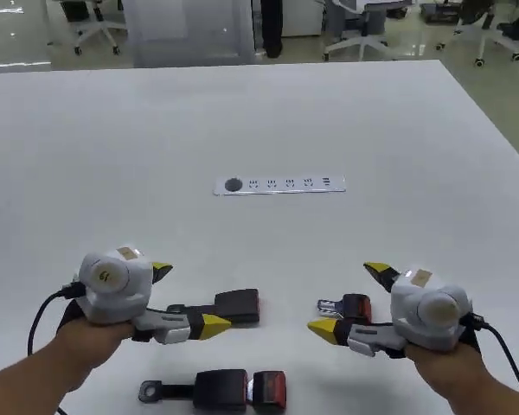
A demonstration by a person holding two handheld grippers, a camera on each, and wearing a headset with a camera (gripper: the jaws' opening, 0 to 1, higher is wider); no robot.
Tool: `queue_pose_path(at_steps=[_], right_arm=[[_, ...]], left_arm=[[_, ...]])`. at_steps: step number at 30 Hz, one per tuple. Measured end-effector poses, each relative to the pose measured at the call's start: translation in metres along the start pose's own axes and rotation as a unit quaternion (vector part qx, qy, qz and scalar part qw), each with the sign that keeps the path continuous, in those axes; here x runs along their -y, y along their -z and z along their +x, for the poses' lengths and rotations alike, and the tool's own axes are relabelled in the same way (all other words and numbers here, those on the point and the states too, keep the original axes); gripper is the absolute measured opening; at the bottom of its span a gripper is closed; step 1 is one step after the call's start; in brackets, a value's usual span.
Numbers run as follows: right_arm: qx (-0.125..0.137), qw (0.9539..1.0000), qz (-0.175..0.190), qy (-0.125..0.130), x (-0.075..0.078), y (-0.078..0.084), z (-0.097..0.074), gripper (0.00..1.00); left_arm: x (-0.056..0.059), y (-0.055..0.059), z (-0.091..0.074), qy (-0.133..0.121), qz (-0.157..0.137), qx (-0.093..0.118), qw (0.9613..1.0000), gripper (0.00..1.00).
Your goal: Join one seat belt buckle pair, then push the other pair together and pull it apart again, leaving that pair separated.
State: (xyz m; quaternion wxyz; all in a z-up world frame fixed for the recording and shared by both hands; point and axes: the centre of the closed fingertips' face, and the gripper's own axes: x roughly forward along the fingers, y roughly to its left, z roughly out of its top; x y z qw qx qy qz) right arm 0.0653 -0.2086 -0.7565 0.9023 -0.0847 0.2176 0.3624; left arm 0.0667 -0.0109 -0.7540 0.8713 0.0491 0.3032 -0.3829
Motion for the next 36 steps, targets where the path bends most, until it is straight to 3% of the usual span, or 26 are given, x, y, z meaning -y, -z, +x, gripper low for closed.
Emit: queue_pose_path(at_steps=[8, 18, 25, 36], right_arm=[[0.016, 0.9998, 0.003, 0.014, -0.022, -0.010, -0.016, 0.92], [0.038, 0.9992, -0.004, 0.015, -0.052, -0.021, -0.042, 0.94], [0.047, 0.9986, -0.012, 0.023, -0.068, -0.024, -0.066, 0.95], [0.050, 0.9982, -0.022, 0.025, -0.090, -0.016, -0.095, 0.96]], left_arm=[[0.012, -0.001, -0.032, -0.020, -0.013, 0.030, 0.9993, 0.97], [0.032, -0.004, -0.074, -0.022, 0.004, 0.055, 0.9982, 0.98], [0.044, 0.005, -0.108, -0.033, 0.005, 0.070, 0.9970, 0.98], [0.059, 0.023, -0.145, -0.042, 0.007, 0.075, 0.9963, 0.98]])
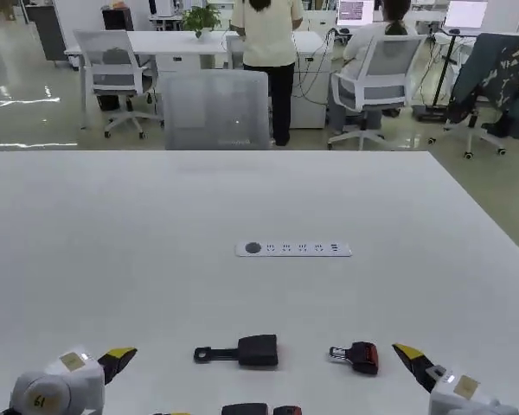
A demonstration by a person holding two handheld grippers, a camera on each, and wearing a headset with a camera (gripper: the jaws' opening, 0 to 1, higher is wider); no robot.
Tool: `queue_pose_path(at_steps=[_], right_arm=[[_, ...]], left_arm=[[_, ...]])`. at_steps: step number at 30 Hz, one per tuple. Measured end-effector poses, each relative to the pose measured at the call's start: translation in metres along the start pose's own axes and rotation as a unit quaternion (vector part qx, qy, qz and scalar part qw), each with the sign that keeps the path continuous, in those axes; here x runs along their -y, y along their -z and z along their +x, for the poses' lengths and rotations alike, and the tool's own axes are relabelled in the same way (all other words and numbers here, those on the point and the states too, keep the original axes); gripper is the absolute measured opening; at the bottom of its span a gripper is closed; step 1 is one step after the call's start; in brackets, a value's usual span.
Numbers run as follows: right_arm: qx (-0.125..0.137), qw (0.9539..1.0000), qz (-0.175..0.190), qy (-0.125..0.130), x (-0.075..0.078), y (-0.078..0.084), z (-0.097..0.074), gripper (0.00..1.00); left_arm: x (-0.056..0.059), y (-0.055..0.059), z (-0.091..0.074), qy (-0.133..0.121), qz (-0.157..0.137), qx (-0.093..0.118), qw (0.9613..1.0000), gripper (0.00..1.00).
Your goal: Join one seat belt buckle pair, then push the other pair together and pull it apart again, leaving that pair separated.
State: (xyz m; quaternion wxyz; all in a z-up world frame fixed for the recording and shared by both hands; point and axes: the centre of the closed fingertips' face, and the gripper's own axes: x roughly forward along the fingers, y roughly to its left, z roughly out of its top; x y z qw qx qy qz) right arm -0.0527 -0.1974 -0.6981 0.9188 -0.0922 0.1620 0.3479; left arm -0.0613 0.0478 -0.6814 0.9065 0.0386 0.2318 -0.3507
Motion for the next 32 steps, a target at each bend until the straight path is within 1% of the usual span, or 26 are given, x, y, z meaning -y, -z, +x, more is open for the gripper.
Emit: queue_pose_path(at_steps=[2, 6, 9, 12, 15, 21, 25, 28, 32], right_arm=[[0.003, 1.0000, -0.001, -0.001, -0.006, 0.000, -0.006, 0.96], [0.002, 1.0000, 0.000, 0.003, -0.012, 0.003, -0.015, 0.96], [0.004, 0.9999, 0.005, 0.011, -0.013, 0.005, -0.022, 0.97], [0.005, 0.9998, 0.009, 0.017, -0.012, 0.006, -0.027, 0.97], [0.008, 0.9997, 0.010, 0.020, -0.011, 0.005, -0.028, 0.97], [0.005, 0.9997, 0.009, 0.021, -0.008, 0.008, -0.025, 0.97], [0.002, 0.9997, 0.013, 0.023, -0.007, 0.012, -0.025, 0.97], [-0.005, 0.9995, 0.018, 0.025, -0.006, 0.018, -0.025, 0.97], [-0.014, 0.9993, 0.025, 0.024, -0.008, 0.027, -0.027, 0.96]], left_arm=[[0.002, 0.004, -0.007, -0.001, 0.011, -0.002, 0.9999, 0.98], [0.002, 0.009, -0.017, -0.003, 0.005, 0.003, 1.0000, 0.98], [0.004, 0.009, -0.022, -0.003, 0.004, 0.006, 1.0000, 0.98], [0.003, 0.009, -0.028, -0.004, 0.001, 0.012, 0.9999, 0.98], [0.001, 0.009, -0.031, -0.003, 0.006, 0.012, 0.9999, 0.98], [-0.003, 0.008, -0.030, -0.002, 0.003, 0.016, 0.9999, 0.98], [-0.003, 0.008, -0.028, -0.002, 0.006, 0.014, 0.9999, 0.98], [-0.002, 0.009, -0.027, -0.004, 0.003, 0.012, 0.9999, 0.98], [-0.002, 0.015, -0.025, -0.005, 0.000, 0.005, 1.0000, 0.98]])
